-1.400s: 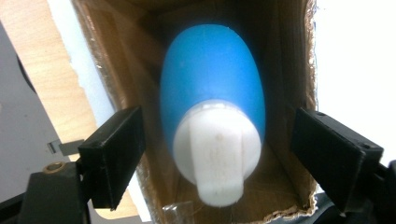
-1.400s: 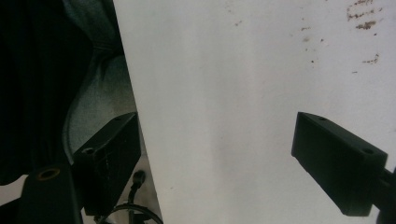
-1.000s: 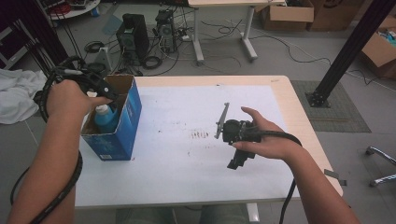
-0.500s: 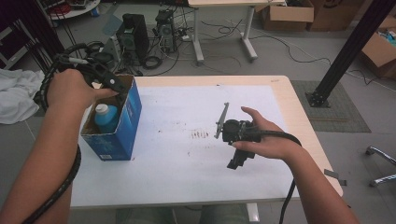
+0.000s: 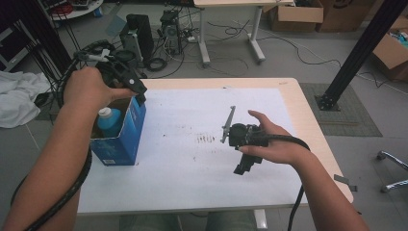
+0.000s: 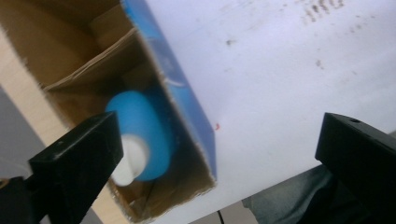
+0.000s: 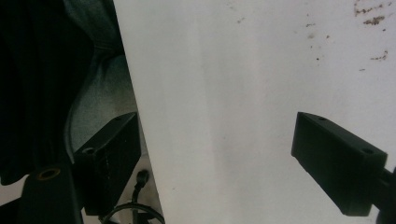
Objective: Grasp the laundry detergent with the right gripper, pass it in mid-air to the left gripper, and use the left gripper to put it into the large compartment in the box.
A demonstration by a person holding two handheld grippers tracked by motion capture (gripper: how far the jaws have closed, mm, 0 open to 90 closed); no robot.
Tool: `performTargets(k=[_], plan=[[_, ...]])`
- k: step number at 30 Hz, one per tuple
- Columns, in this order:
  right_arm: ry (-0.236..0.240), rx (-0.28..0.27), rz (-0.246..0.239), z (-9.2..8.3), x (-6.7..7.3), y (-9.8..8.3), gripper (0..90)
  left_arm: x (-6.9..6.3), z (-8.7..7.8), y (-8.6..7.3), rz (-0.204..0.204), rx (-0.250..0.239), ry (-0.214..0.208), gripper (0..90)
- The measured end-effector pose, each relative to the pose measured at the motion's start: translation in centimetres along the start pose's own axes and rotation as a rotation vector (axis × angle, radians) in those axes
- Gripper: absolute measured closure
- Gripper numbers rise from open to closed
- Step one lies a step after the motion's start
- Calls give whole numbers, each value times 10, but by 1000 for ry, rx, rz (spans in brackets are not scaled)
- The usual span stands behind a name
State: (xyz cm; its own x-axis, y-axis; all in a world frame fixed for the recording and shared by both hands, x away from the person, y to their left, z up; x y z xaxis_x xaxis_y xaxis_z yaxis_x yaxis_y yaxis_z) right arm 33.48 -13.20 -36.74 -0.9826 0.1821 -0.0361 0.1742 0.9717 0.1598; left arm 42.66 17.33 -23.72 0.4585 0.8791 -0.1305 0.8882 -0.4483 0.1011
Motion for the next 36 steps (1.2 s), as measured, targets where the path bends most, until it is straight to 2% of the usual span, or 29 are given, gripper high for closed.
performTargets(k=[6, 10, 13, 16, 19, 23, 26, 29, 30, 36], plan=[[-1, -5, 3, -1, -2, -2, 157, -12, 2, 4, 65, 7, -35, 2], [0, -2, 5, -1, -3, -3, 157, -24, 6, 8, 142, 14, -71, 1], [2, 4, 7, 0, -4, -4, 157, -32, 11, 8, 225, 44, -88, 1], [4, 5, 7, 0, -6, -4, 157, -46, 17, 8, 336, 69, -104, 2], [9, 9, 4, 1, -7, -5, 157, -57, 22, 7, 434, 91, -143, 1], [12, 19, 7, 1, -9, -5, 157, -72, 30, 2, 573, 150, -179, 1], [14, 14, 5, 0, -11, -5, 157, -81, 36, -4, 658, 187, -188, 1], [19, 7, 7, -1, -14, -6, 157, -92, 41, -11, 794, 216, -213, 2], [19, 9, 4, -1, -15, -6, 157, -94, 43, -13, 826, 227, -216, 1], [25, 12, 6, -2, -19, -7, 157, -105, 49, -19, 892, 225, -285, 1]])
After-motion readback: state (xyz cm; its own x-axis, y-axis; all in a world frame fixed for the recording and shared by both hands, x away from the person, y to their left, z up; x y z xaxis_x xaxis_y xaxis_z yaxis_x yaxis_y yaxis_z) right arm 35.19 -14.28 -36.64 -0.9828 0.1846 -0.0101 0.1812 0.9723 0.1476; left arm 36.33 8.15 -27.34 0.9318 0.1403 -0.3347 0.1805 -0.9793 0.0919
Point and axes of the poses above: each handheld gripper's, and its own axes: z roughly forward along the jaws, y roughly out of its top, x roughly to its left, the point moved 6 cm from there along z, roughly forward along the jaws, and after that the axes turned 9 degrees about -y, right-handed, at the moved point
